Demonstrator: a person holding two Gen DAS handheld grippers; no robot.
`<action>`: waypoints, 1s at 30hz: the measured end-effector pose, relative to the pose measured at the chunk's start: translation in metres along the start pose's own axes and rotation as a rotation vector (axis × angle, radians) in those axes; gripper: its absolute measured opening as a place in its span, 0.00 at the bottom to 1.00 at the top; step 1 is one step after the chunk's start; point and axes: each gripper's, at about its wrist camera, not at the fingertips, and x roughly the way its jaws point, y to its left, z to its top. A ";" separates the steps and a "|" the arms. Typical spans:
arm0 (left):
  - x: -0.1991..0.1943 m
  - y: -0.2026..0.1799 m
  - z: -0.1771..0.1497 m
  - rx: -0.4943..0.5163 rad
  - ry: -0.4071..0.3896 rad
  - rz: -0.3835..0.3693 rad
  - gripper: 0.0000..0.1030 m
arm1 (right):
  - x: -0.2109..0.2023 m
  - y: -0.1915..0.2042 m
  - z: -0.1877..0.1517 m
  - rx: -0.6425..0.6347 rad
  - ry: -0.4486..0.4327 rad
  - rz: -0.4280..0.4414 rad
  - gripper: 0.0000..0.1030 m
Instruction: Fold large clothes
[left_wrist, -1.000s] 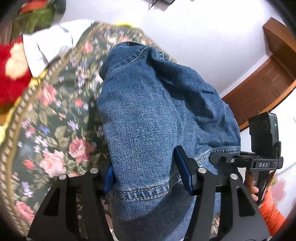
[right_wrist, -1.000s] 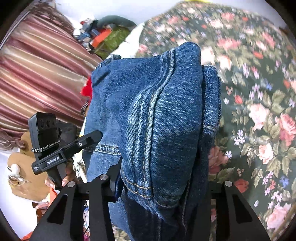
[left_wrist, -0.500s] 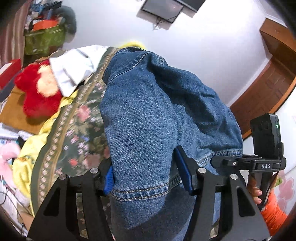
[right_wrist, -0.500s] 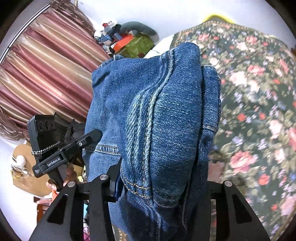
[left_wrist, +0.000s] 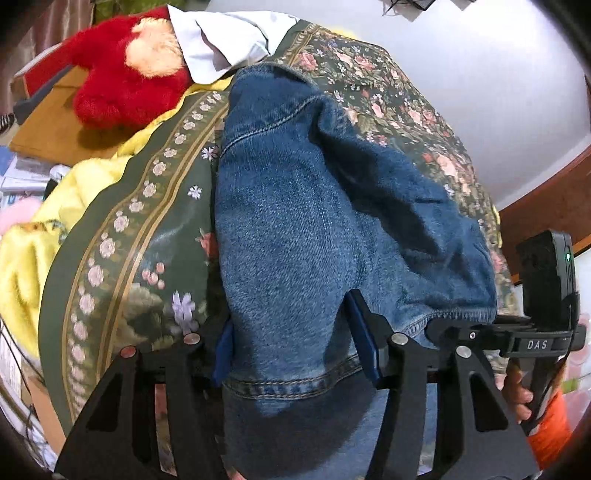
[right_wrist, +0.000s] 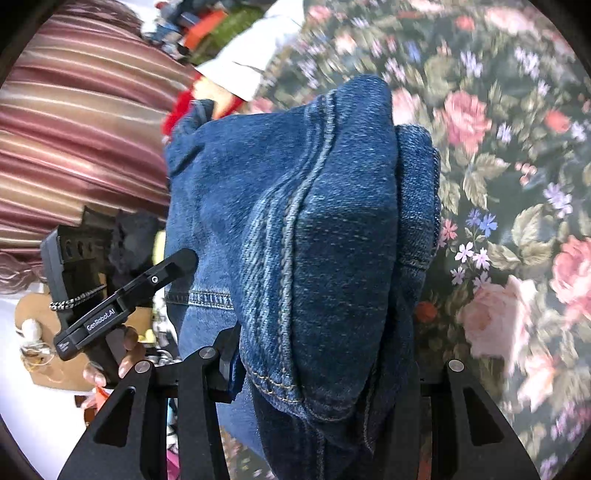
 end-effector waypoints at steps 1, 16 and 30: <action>0.002 0.001 0.000 0.015 -0.011 0.006 0.54 | 0.005 -0.002 0.003 -0.003 0.000 -0.010 0.43; -0.040 -0.019 -0.011 0.176 -0.121 0.186 0.57 | -0.046 -0.010 -0.002 -0.169 -0.012 -0.211 0.62; 0.027 -0.079 0.056 0.415 -0.129 0.338 0.70 | -0.045 0.050 0.025 -0.305 -0.215 -0.219 0.92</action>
